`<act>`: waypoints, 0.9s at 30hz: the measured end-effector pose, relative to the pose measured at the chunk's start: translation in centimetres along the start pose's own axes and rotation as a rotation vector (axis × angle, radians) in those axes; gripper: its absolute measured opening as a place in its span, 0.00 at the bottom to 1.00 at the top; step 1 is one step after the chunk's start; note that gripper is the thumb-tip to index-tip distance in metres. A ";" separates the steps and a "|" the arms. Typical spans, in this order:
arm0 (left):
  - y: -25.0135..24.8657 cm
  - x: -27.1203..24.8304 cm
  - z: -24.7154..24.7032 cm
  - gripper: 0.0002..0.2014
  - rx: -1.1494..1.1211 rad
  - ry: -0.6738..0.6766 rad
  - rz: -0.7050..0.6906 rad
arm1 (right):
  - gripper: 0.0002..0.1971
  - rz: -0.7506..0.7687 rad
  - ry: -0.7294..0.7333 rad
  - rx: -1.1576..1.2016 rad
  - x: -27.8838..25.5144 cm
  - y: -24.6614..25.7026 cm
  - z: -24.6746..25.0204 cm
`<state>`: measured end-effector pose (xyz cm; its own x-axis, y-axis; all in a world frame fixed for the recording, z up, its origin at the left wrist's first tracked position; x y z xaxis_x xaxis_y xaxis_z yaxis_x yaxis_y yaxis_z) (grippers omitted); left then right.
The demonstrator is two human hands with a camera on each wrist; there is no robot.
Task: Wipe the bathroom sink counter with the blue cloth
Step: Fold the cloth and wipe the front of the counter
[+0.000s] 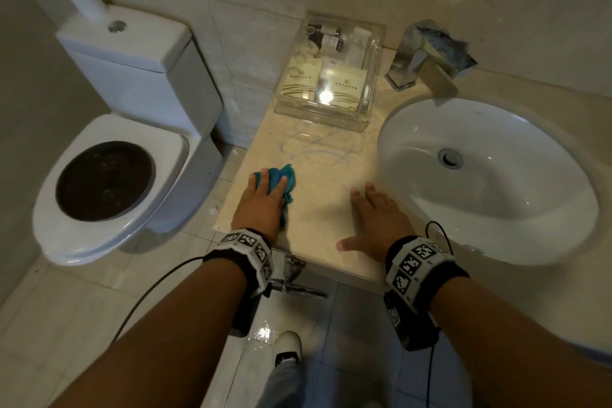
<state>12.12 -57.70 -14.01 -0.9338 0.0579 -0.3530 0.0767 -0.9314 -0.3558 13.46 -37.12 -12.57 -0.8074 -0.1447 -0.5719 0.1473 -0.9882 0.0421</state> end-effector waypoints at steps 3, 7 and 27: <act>-2.8 -0.1 -1.0 0.31 0.045 0.038 -0.060 | 0.57 -0.008 0.003 0.001 0.1 0.1 0.0; -6.2 -1.8 -3.3 0.29 0.059 0.056 -0.229 | 0.56 -0.024 -0.018 -0.021 0.2 0.2 0.3; -4.3 1.7 -1.7 0.31 0.009 0.097 -0.202 | 0.58 -0.017 0.035 -0.039 3.2 1.1 3.3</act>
<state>10.75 -52.95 -14.54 -0.8921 0.2775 -0.3567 -0.1121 -0.9005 -0.4202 9.15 -38.80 -11.60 -0.7896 -0.1250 -0.6008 0.1560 -0.9878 0.0004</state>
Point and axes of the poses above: each hand's wrist, its own x-axis towards the middle knuckle, its own z-axis out of the back of the hand, y = z × x, the point moved 5 cm from there along x, towards the middle knuckle, and after that the axes turned 11 degrees about -x, right-handed, at the moved point
